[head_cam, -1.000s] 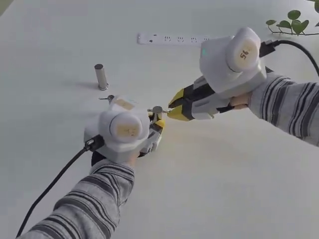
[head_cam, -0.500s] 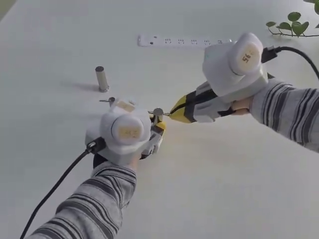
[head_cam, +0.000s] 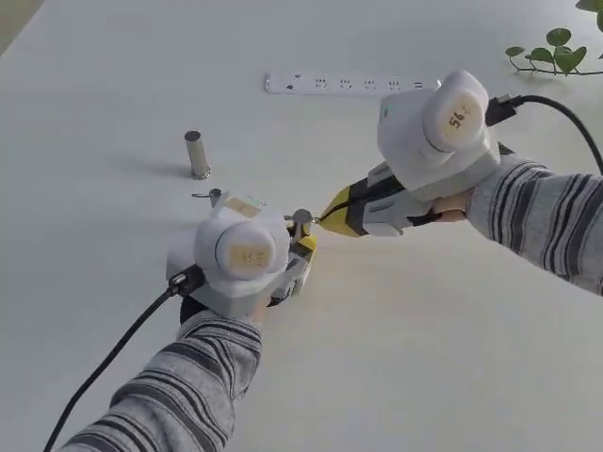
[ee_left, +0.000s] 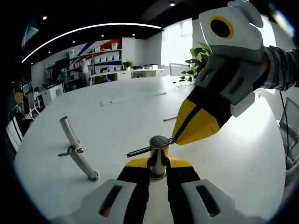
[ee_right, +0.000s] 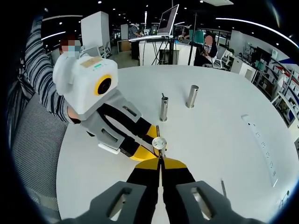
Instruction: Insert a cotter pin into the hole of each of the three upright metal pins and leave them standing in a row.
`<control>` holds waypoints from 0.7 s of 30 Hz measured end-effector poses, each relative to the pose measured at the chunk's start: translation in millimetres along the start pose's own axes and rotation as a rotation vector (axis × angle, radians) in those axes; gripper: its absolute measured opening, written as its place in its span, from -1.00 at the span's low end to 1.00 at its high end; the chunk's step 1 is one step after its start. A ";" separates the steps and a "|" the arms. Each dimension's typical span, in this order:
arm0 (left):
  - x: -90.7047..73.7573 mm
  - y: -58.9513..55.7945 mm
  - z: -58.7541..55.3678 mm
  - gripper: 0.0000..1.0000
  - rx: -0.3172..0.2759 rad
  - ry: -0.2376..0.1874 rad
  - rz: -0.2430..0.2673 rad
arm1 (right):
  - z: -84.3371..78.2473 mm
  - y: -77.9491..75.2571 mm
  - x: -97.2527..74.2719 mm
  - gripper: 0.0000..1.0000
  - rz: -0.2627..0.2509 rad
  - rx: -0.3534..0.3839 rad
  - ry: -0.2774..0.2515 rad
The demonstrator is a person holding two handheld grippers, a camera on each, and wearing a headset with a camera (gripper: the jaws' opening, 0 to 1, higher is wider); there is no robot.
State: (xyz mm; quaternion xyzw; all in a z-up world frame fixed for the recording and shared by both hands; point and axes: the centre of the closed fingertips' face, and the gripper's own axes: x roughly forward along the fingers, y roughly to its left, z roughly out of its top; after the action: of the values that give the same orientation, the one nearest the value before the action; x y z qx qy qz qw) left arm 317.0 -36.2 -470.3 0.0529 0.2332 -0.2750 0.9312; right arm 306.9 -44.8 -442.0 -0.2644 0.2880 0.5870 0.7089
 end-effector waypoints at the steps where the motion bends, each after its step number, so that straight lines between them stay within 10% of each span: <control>1: -0.2 -0.1 -0.2 -0.81 -0.002 0.000 0.001 | -0.4 0.5 0.0 -1.00 0.000 -0.002 0.001; 21: 2.7 0.8 1.9 -0.82 0.002 -0.011 0.013 | -14.4 -7.5 -10.6 -0.91 -0.064 0.190 -0.038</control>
State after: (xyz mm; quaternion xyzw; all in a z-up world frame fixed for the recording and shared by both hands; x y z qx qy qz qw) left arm 320.2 -37.2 -469.9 0.0538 0.2275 -0.2692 0.9343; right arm 311.3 -63.6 -444.1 -0.1938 0.3204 0.5391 0.7544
